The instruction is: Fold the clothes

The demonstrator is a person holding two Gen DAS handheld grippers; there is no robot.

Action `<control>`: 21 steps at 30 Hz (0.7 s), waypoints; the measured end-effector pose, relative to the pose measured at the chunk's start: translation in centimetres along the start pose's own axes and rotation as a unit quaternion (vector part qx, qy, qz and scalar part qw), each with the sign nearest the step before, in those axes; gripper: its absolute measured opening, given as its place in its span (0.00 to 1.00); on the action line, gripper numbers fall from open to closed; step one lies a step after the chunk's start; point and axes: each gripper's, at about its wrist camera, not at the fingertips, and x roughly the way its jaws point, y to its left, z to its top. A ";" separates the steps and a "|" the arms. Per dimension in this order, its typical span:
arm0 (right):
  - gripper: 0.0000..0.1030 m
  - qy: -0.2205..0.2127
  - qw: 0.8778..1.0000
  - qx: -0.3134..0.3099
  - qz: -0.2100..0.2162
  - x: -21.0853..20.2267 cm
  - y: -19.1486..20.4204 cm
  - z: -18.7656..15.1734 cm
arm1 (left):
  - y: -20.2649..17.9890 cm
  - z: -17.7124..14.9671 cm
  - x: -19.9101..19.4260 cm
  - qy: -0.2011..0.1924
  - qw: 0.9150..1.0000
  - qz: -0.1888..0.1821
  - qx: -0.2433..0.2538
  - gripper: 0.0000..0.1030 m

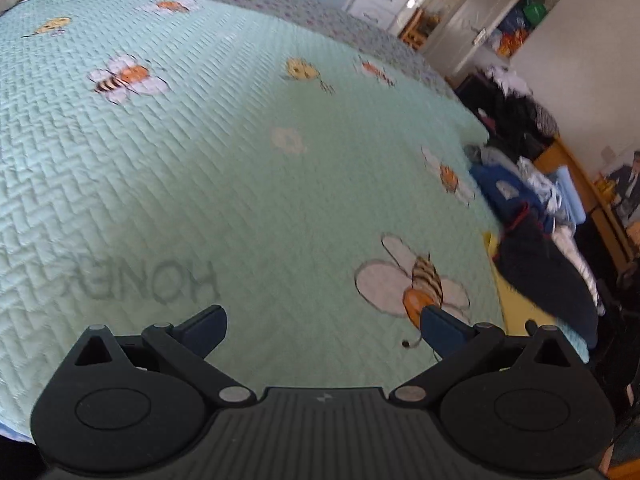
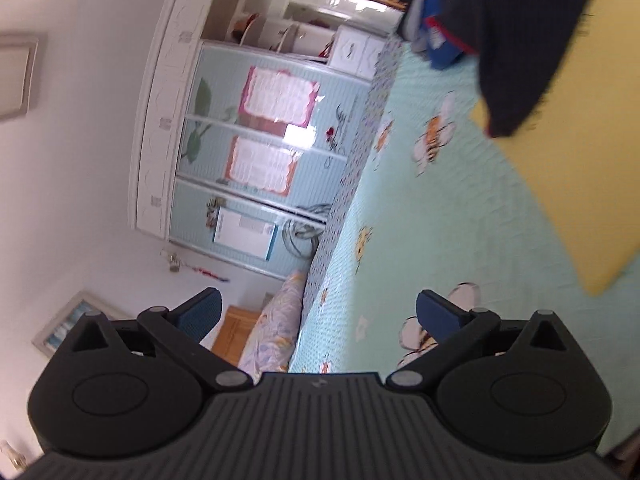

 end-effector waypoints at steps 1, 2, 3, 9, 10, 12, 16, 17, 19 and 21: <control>1.00 -0.002 1.000 0.001 -0.004 -0.3 -0.6 0.1 | -1.2 -0.5 1.1 0.013 1.000 -0.001 0.017 1.00; 1.00 -0.003 1.000 0.001 -0.007 -0.5 -1.2 0.2 | -2.3 -0.9 1.8 0.021 0.999 -0.003 0.035 1.00; 1.00 -0.004 1.000 0.000 -0.012 -0.8 -1.7 0.3 | -3.7 -1.2 2.5 0.026 0.998 -0.004 0.058 1.00; 1.00 0.012 0.998 -0.054 -0.022 0.0 -1.7 1.0 | -10.9 -0.8 3.4 -0.029 0.982 -0.024 0.187 1.00; 1.00 0.014 0.998 -0.060 -0.021 0.3 -1.5 1.1 | -11.8 -0.4 3.2 -0.049 0.978 -0.029 0.199 1.00; 1.00 0.011 0.998 -0.063 -0.012 0.5 -1.1 1.3 | -13.9 0.2 2.4 -0.109 0.968 -0.004 0.228 1.00; 1.00 0.001 0.996 -0.086 -0.004 1.0 -0.4 1.5 | -17.8 0.6 -0.8 -0.277 0.909 0.098 0.296 1.00; 1.00 -0.001 0.996 -0.091 -0.002 1.1 -0.2 1.6 | -18.6 0.6 -1.7 -0.317 0.888 0.127 0.307 1.00; 1.00 -0.003 0.995 -0.098 0.001 1.3 -0.1 1.5 | -20.0 0.4 -3.2 -0.387 0.846 0.174 0.322 1.00; 1.00 0.000 0.995 -0.099 0.000 1.5 -0.3 1.5 | -20.9 0.0 -4.1 -0.436 0.808 0.210 0.336 1.00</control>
